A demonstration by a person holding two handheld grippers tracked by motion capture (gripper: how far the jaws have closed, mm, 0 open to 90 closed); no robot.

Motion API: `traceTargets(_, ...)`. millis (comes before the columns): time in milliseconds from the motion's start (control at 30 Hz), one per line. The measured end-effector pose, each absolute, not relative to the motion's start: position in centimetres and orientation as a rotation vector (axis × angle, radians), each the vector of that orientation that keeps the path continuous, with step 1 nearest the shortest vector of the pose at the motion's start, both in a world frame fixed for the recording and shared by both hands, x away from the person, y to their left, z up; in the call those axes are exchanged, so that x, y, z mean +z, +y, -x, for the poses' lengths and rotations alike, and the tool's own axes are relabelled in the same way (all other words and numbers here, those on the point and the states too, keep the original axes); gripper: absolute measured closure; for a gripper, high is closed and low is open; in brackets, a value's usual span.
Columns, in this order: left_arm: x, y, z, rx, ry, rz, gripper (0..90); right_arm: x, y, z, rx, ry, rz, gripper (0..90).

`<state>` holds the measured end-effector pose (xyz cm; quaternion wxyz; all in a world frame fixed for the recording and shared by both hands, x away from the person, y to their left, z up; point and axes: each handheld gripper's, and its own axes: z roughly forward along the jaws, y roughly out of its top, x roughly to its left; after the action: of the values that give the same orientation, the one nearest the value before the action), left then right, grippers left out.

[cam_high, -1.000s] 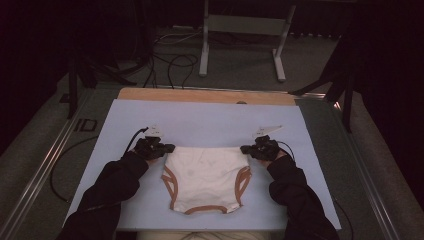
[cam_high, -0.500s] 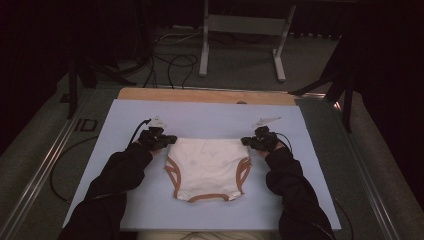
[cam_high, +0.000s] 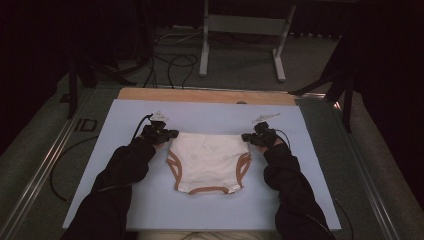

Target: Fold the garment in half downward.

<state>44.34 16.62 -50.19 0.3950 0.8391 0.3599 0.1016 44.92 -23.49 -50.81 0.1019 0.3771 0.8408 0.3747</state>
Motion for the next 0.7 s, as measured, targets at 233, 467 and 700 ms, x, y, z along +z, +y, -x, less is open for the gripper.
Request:
traceTargets(233, -50.8, 16.5, -44.9, 0.260, 0.928, -2.130, 88.6, -51.5, -23.3, -45.5, 1.093, 2.483, -1.144, 87.4)
traceTargets(467, -51.4, 16.3, -45.5, 0.254, 0.942, -2.142, 88.3, -51.9, -23.3, -45.7, 1.080, 2.485, -1.157, 87.2)
traceTargets(700, -51.7, 16.1, -45.9, 0.259, 0.951, -2.164, 88.2, -52.1, -23.2, -46.0, 1.080, 2.475, -1.167, 86.8)
